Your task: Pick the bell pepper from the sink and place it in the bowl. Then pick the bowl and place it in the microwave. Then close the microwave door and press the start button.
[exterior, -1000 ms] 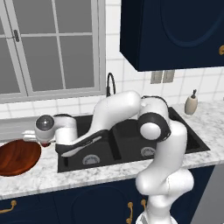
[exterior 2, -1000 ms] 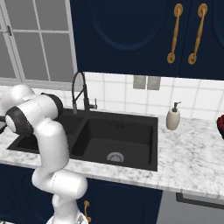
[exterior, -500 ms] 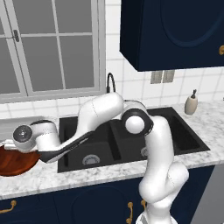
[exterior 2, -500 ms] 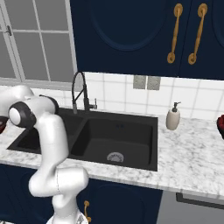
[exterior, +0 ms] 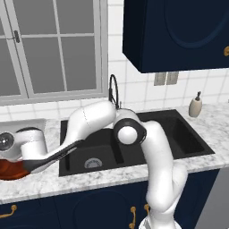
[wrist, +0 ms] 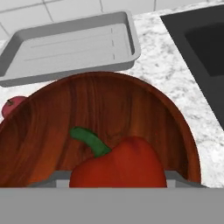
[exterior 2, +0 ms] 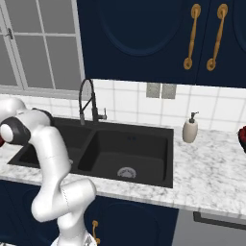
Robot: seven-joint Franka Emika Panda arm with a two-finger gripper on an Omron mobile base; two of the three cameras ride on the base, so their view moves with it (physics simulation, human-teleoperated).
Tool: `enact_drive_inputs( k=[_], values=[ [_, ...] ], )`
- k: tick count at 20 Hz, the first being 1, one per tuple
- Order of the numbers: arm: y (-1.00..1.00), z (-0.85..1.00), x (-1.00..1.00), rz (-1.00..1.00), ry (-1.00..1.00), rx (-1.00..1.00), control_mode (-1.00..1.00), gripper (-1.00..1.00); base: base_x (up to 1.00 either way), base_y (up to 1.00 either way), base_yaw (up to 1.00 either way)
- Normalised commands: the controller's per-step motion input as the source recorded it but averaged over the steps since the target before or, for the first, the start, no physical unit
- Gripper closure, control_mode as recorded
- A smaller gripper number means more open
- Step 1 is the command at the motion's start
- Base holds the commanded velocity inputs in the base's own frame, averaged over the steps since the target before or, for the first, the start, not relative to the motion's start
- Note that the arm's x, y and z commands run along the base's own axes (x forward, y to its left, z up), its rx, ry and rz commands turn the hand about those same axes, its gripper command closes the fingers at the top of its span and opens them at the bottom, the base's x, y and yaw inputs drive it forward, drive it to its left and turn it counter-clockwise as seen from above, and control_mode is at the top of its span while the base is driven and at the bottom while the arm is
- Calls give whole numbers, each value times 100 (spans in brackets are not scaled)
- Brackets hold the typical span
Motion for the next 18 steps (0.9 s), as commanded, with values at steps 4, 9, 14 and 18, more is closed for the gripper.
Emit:
enact_drive_inputs(
  k=[4,9,14,18],
  values=[
    [0,-26,10,0,10,0,-100,100,0,0,0],
    [0,-8,31,0,13,0,-100,100,0,0,0],
    [4,-17,24,0,15,0,-100,-100,0,0,0],
    [6,-22,0,0,4,0,-100,-100,0,0,0]
  ],
)
